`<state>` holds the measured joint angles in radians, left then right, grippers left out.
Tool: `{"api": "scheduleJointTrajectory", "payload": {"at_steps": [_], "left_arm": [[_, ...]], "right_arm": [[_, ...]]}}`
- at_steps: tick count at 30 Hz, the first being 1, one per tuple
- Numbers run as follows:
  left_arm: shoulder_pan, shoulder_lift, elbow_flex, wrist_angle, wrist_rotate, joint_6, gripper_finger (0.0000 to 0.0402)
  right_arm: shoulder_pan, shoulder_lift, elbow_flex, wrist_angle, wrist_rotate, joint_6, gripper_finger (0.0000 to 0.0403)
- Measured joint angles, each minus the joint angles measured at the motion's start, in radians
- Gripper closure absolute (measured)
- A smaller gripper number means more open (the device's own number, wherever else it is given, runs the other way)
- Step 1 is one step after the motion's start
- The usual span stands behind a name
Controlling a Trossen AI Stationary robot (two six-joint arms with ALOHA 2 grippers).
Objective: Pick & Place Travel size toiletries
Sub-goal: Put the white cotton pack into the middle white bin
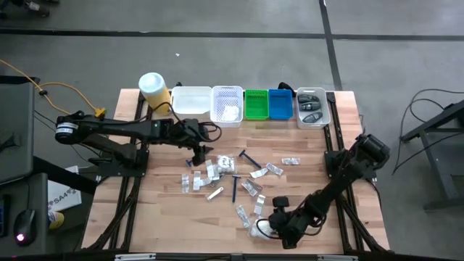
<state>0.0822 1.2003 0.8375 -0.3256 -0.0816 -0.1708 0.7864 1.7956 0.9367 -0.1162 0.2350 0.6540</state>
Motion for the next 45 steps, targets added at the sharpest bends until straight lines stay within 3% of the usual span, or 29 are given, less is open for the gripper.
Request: {"api": "scheduleJointTrajectory", "payload": {"at_steps": [9, 17, 19, 30, 36, 40, 45], "left_arm": [[0.002, 0.0, 0.0, -0.015, 0.0, -0.015, 0.0236], [0.002, 0.0, 0.0, -0.023, 0.001, -0.018, 0.0236], [0.002, 0.0, 0.0, -0.023, 0.001, -0.017, 0.0236], [0.002, 0.0, 0.0, -0.026, -0.013, 0.01, 0.0236], [0.002, 0.01, 0.0, -0.014, 0.042, 0.116, 0.0236], [-0.012, 0.042, 0.001, 0.001, 0.142, 0.26, 0.0236], [-0.077, 0.124, 0.0, 0.142, 0.159, 0.566, 0.0231]], "right_arm": [[-0.003, 0.07, 0.003, 0.013, 0.056, 0.03, 0.0229], [-0.004, 0.073, 0.002, 0.026, 0.071, 0.059, 0.0372], [-0.004, 0.073, 0.001, 0.028, 0.069, 0.089, 0.039], [-0.003, -0.051, -0.004, -0.025, 0.104, 0.177, 0.0398], [-0.005, -0.129, -0.003, -0.142, 0.253, 0.201, 0.0399], [-0.035, -0.152, -0.003, -0.201, 0.305, 0.241, 0.0399], [-0.123, -0.161, -0.002, -0.205, 0.306, 0.239, 0.0399]]}}
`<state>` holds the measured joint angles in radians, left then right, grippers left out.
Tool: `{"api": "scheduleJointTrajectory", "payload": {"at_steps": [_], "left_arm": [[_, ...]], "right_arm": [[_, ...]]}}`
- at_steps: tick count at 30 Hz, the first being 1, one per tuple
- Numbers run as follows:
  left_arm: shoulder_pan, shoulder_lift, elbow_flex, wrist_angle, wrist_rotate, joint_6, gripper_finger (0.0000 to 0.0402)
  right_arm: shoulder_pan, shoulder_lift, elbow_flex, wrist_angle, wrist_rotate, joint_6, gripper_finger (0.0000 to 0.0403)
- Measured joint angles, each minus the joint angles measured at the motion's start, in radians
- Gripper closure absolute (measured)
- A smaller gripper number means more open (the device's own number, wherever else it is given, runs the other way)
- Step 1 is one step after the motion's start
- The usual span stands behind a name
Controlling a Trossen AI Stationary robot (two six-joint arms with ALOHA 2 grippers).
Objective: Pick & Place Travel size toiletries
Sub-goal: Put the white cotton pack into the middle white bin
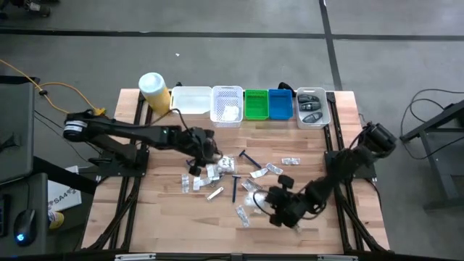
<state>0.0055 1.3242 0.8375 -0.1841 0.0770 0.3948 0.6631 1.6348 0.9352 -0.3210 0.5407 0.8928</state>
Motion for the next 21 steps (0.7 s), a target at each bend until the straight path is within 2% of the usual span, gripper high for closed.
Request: {"api": "scheduleJointTrajectory", "payload": {"at_steps": [3, 6, 14, 17, 21], "left_arm": [[-0.048, 0.054, 0.002, 0.108, -0.02, 0.117, 0.0216], [-0.096, 0.094, 0.001, 0.193, -0.085, 0.231, 0.0187], [-0.194, 0.135, 0.001, 0.323, -0.267, 0.398, 0.0098], [-0.22, 0.135, 0.001, 0.325, -0.312, 0.455, 0.0088], [-0.244, 0.135, 0.001, 0.321, -0.385, 0.516, 0.0087]], "right_arm": [[-0.067, 0.0, 0.0, 0.006, -0.011, -0.004, 0.0399], [-0.123, 0.0, 0.001, 0.009, -0.023, -0.012, 0.0399], [-0.263, 0.0, 0.001, 0.062, -0.051, -0.113, 0.0399], [-0.316, 0.0, 0.001, 0.121, -0.063, -0.154, 0.0399], [-0.383, 0.0, 0.001, 0.217, -0.14, -0.222, 0.0399]]}}
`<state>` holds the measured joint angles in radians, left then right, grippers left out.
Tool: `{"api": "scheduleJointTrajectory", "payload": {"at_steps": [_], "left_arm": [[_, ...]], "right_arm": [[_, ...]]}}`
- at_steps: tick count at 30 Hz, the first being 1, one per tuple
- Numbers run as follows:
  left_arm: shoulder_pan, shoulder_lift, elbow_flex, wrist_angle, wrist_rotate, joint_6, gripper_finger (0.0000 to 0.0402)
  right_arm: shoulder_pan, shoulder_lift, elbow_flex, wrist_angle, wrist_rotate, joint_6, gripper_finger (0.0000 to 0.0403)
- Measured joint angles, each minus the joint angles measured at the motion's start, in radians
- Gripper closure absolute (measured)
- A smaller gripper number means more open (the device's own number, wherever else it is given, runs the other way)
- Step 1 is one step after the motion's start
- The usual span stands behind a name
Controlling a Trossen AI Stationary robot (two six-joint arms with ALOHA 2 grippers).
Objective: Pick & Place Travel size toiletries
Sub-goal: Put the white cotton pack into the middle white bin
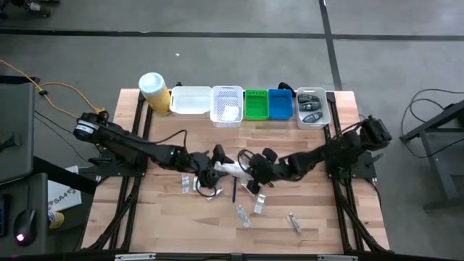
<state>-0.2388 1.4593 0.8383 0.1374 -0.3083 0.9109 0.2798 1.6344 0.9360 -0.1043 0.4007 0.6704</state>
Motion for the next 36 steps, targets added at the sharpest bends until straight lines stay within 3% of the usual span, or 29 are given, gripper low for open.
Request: {"api": "scheduleJointTrajectory", "payload": {"at_steps": [7, 13, 18, 27, 31, 36], "left_arm": [[0.003, 0.029, -0.001, 0.006, -0.07, 0.037, 0.0087], [0.003, 0.062, 0.002, 0.062, -0.093, 0.09, 0.0097], [0.003, 0.062, 0.0, 0.078, -0.103, 0.082, 0.016], [0.002, 0.062, 0.0, 0.053, -0.107, 0.075, 0.0356], [0.001, 0.062, 0.0, 0.041, -0.103, 0.061, 0.0358], [0.007, 0.062, 0.0, 0.045, -0.158, 0.049, 0.0355]], "right_arm": [[-0.066, 0.0, 0.0, 0.17, -0.101, -0.098, 0.0399], [-0.088, 0.0, 0.0, 0.188, -0.134, -0.119, 0.0399], [-0.092, 0.0, 0.0, 0.179, -0.148, -0.122, 0.0399], [-0.093, 0.0, 0.0, 0.167, -0.169, -0.126, 0.039], [-0.091, 0.0, 0.0, 0.151, -0.198, -0.126, 0.036], [-0.092, -0.065, 0.002, 0.034, -0.26, -0.106, 0.0285]]}}
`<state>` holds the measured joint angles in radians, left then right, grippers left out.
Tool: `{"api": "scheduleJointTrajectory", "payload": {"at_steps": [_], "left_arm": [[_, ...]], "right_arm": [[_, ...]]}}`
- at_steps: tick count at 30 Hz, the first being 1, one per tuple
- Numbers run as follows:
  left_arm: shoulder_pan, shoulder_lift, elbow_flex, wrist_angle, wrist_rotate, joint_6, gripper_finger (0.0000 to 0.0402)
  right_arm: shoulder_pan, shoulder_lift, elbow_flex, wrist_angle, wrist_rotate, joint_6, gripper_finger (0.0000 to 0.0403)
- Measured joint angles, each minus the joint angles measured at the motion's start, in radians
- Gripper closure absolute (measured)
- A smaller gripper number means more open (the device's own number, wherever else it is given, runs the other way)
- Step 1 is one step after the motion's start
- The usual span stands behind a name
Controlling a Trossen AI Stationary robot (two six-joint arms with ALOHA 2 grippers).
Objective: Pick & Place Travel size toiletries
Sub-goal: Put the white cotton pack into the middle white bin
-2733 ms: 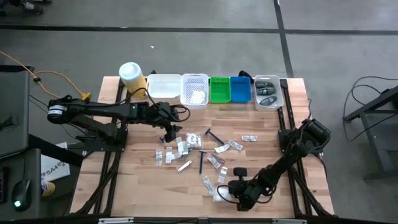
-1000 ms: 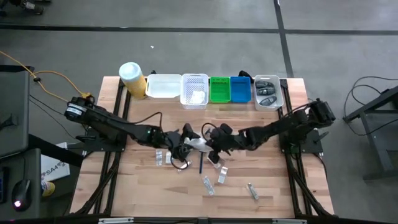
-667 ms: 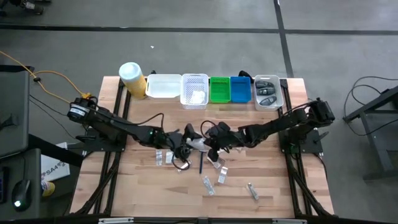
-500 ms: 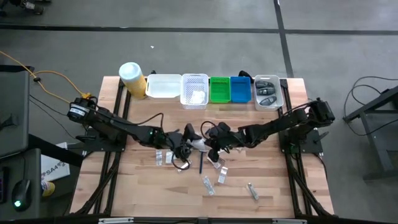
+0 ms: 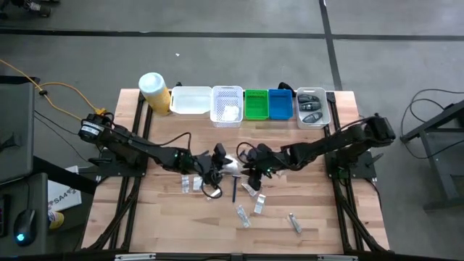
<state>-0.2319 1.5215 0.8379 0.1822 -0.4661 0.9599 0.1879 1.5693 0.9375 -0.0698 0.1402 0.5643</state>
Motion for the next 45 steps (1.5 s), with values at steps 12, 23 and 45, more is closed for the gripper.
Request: {"api": "scheduleJointTrajectory", "payload": {"at_steps": [12, 23, 45], "left_arm": [[0.291, 0.0, 0.0, 0.137, -0.097, -0.014, 0.0356], [0.609, 0.016, 0.001, 0.128, 0.162, -0.182, 0.0356], [0.677, 0.038, 0.134, -0.083, 0.321, -0.442, 0.0165]], "right_arm": [[0.096, -0.289, -0.001, -0.393, 0.17, 0.122, 0.0199], [0.18, -0.325, -0.001, -0.48, 0.265, 0.214, 0.0212], [0.206, -0.323, -0.001, -0.502, 0.286, 0.273, 0.0214]]}}
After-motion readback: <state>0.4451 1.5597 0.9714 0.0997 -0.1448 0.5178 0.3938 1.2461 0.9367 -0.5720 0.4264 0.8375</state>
